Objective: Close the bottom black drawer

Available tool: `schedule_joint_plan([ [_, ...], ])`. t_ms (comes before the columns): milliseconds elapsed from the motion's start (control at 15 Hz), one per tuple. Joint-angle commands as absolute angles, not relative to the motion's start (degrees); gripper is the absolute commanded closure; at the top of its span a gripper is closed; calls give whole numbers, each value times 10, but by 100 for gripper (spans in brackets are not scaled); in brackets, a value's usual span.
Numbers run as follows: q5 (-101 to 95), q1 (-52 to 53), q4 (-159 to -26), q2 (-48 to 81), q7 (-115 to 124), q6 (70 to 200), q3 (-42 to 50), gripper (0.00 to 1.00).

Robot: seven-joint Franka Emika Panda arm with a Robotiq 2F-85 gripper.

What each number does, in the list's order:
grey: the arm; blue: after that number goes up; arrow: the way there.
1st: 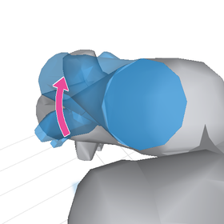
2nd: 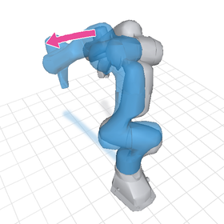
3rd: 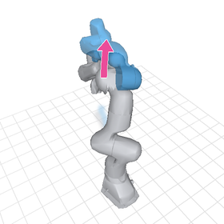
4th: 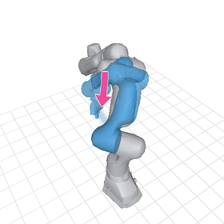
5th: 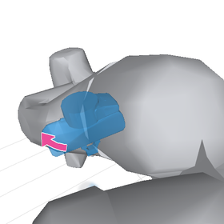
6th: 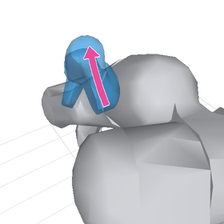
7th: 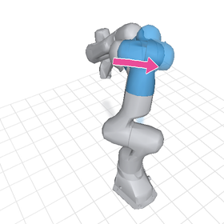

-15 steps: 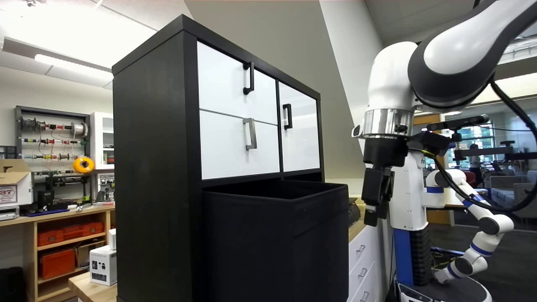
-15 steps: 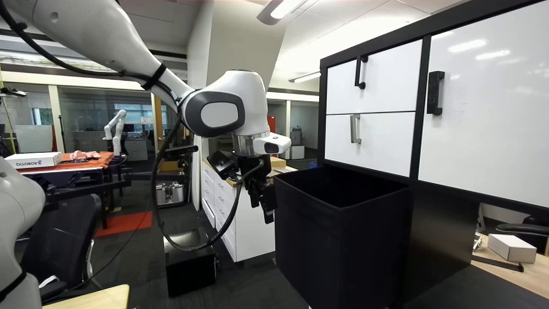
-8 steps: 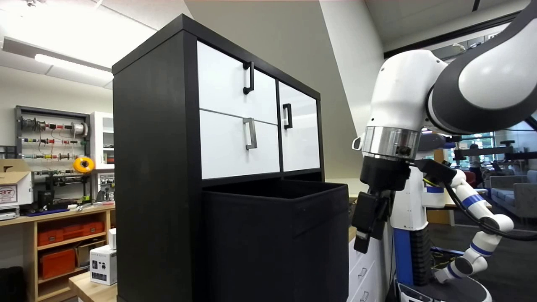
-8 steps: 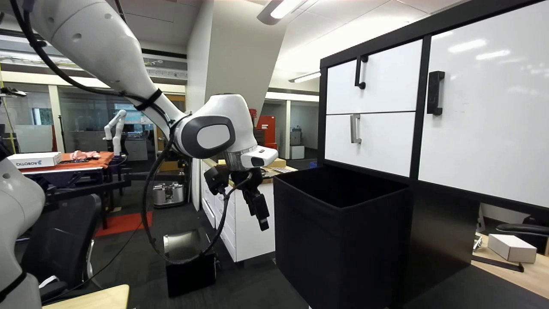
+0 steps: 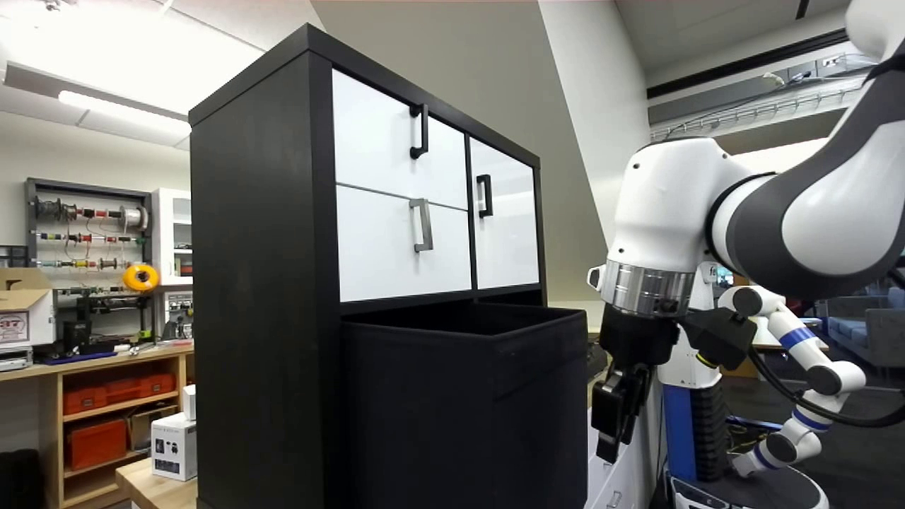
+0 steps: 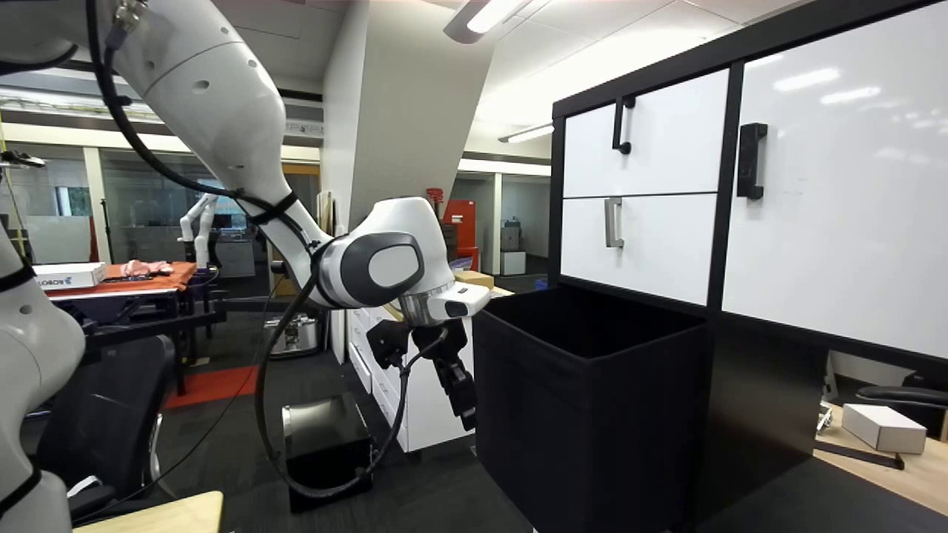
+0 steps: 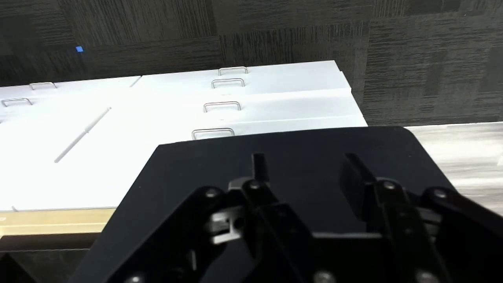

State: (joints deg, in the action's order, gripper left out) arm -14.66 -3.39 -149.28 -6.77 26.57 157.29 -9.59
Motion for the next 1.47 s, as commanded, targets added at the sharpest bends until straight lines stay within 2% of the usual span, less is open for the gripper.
schedule_joint_plan([
  [0,-214,-56,-1453,-8,330,1606,-95,72],
  [67,-229,-57,-1438,8,344,1612,-93,79],
  [200,-261,-58,-1409,37,368,1623,-89,83],
  [467,-304,-51,-1354,82,395,1649,-73,70],
  [1067,-356,-46,-1282,137,428,1658,-62,77],
  [1400,-360,-37,-1217,187,426,1650,-62,77],
])
